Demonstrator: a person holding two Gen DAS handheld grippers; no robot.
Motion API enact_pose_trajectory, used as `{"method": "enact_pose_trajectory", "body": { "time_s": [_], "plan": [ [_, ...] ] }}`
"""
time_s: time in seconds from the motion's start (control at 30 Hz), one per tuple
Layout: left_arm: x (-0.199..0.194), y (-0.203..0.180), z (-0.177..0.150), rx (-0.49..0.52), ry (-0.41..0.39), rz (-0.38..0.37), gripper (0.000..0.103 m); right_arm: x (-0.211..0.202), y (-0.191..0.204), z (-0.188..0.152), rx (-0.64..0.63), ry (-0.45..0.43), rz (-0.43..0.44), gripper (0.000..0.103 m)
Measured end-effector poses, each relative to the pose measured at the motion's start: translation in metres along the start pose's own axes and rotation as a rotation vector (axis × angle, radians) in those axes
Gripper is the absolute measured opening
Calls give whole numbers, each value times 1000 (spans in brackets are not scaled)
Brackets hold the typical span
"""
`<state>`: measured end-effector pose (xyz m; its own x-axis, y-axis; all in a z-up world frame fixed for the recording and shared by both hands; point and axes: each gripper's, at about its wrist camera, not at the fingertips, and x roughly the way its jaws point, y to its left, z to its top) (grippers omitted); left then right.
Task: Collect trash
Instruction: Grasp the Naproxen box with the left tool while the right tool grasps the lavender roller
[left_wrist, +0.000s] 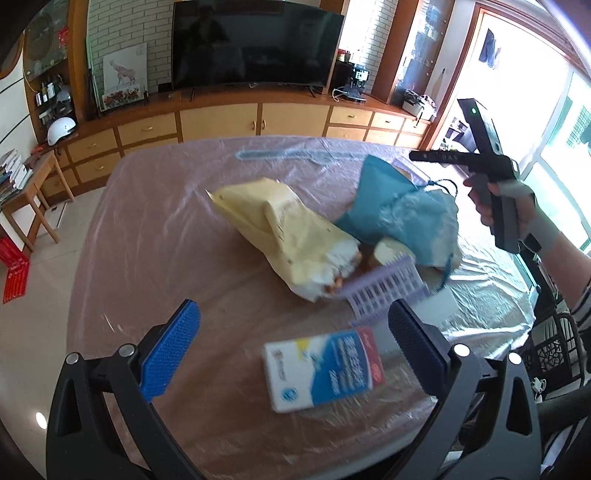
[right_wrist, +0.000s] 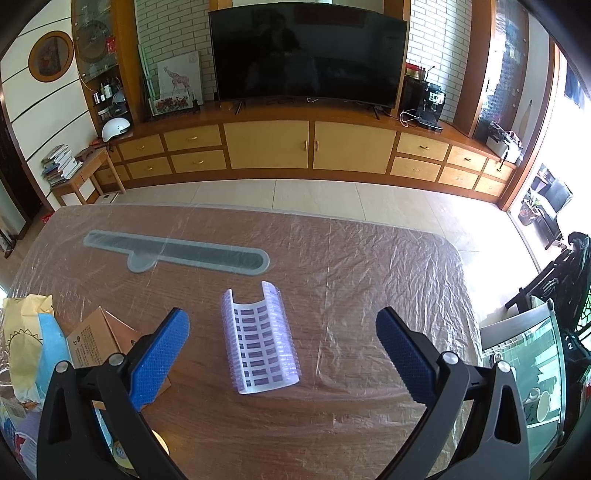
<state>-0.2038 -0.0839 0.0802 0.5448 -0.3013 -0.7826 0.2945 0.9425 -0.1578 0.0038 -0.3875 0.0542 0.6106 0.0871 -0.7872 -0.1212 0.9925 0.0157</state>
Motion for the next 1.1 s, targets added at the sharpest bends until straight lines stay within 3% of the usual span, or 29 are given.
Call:
{"method": "enact_pose_trajectory", "body": {
  "time_s": [0.2,0.67,0.9,1.1],
  "plan": [
    [12,-18,-20,-12,46,-29,101,-2,4,-4,-12,12,9,99],
    [30,-19,-42,-66,96,17,101,26,22,4,-136,129,-14,98],
    [40,-18,-43,-76,102,26,101,42,25,2,-126,173,18,84],
    [43,-15,-42,-87,93,40,101,45,21,-2,-70,187,78,61]
  ]
}}
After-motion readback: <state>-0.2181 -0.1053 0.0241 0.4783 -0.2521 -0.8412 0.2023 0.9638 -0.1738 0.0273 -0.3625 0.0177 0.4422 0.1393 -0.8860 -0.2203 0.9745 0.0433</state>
